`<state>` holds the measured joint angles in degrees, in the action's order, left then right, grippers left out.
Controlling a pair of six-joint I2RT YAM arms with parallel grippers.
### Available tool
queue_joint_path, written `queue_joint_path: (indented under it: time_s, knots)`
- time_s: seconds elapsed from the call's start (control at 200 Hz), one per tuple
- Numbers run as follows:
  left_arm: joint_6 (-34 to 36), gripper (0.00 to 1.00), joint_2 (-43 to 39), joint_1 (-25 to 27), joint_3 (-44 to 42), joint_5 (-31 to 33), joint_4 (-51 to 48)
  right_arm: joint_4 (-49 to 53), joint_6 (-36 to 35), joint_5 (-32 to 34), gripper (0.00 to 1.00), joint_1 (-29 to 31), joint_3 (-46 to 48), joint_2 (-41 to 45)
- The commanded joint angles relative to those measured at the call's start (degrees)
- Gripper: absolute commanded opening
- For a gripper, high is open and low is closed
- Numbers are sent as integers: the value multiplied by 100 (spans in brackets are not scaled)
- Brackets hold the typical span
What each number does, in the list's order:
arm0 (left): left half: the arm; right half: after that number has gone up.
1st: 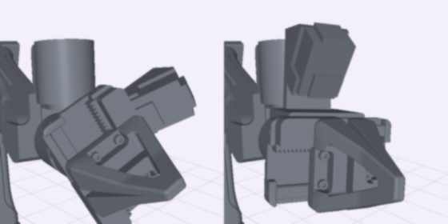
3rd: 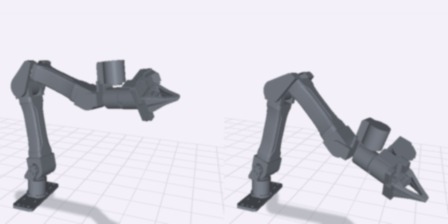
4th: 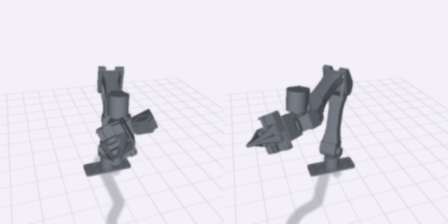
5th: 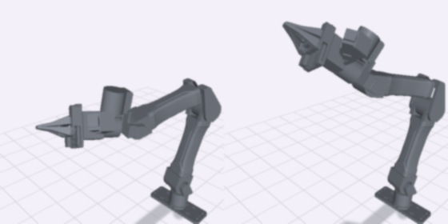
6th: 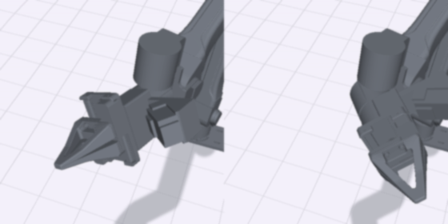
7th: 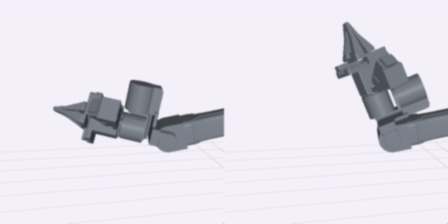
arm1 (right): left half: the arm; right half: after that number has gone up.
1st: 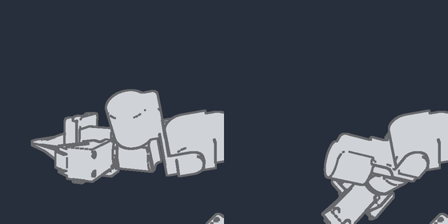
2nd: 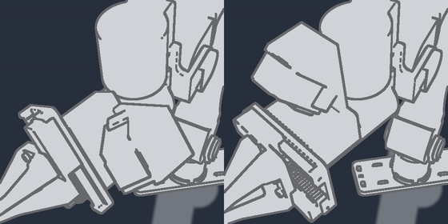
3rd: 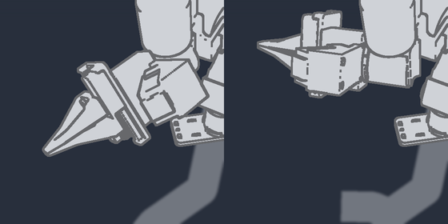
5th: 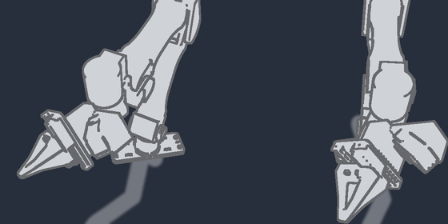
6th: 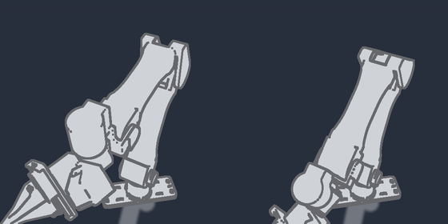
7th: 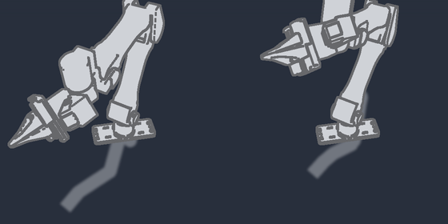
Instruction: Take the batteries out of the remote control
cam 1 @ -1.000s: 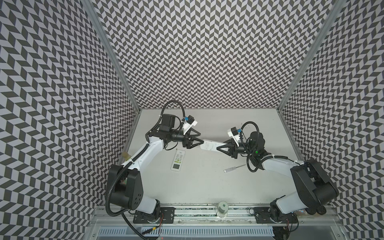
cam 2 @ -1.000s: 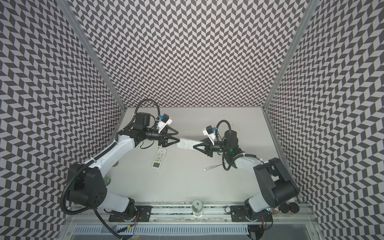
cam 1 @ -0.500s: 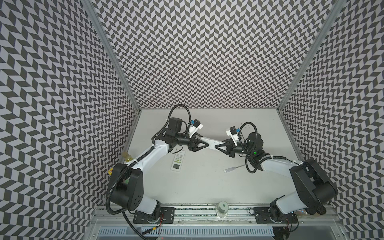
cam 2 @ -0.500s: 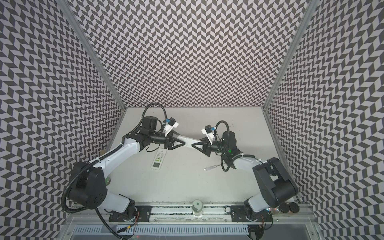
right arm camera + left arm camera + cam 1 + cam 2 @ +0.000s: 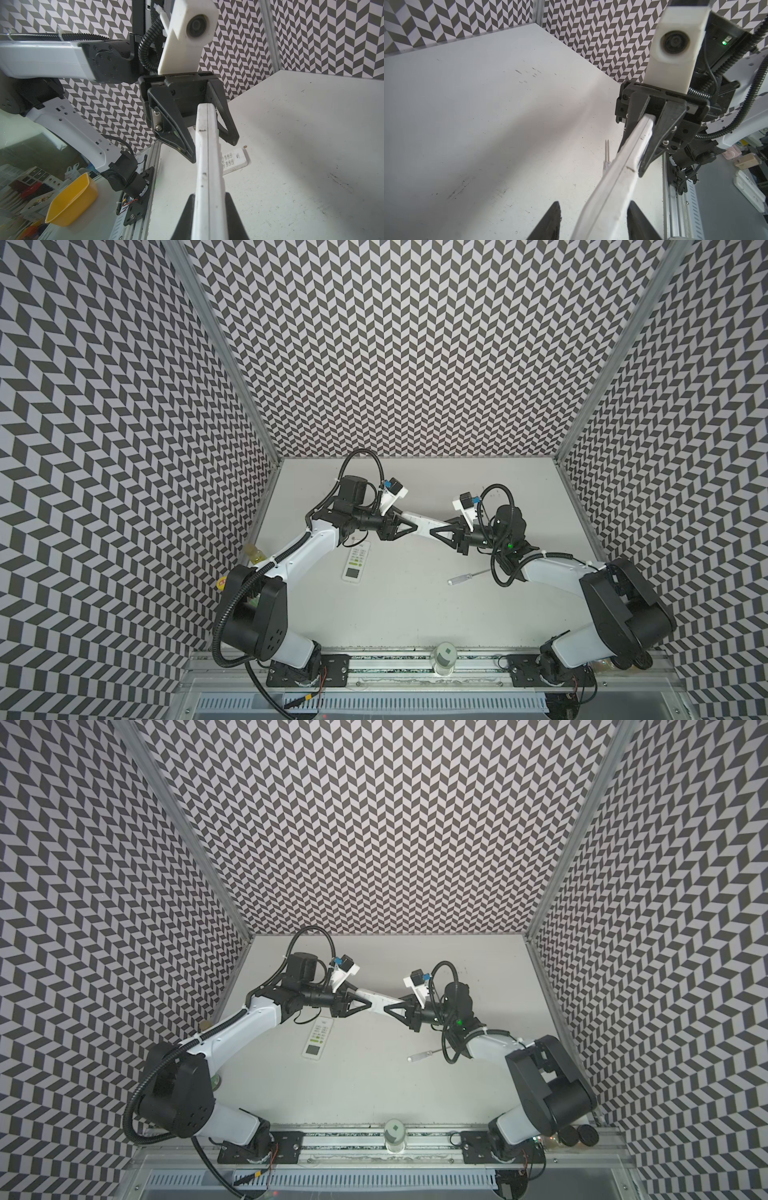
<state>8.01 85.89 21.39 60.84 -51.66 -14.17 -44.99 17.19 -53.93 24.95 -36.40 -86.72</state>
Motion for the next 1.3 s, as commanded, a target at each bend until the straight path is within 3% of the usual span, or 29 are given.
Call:
queue_joint_path:
  time_s: [0.0,0.331,0.466,0.701,0.811,0.987,1.042,1.127,1.187,1.292]
  knots:
    - [16,50,4,-39,197,239,29,-350,-23,-136,0,32,-29,162]
    - [-119,37,69,-47,152,489,170,-284,-134,-163,0,29,47,159]
    - [-142,24,49,-71,195,577,130,-229,-154,-137,0,34,31,185]
    - [-118,15,19,-127,188,719,125,18,-368,-109,0,29,31,234]
    - [-120,15,22,-170,139,825,186,173,-532,-88,0,23,49,235]
    - [-118,33,-24,-241,130,852,194,88,-469,-94,0,1,81,272]
    - [-139,30,-21,-236,83,912,260,104,-476,-113,0,2,65,227]
    - [-196,18,-50,-215,88,818,251,29,-374,-116,0,1,55,214]
    - [-199,17,-67,-214,75,832,247,-53,-320,-126,0,-6,87,256]
    - [-203,31,-70,-217,40,1095,306,210,-541,-102,0,1,56,263]
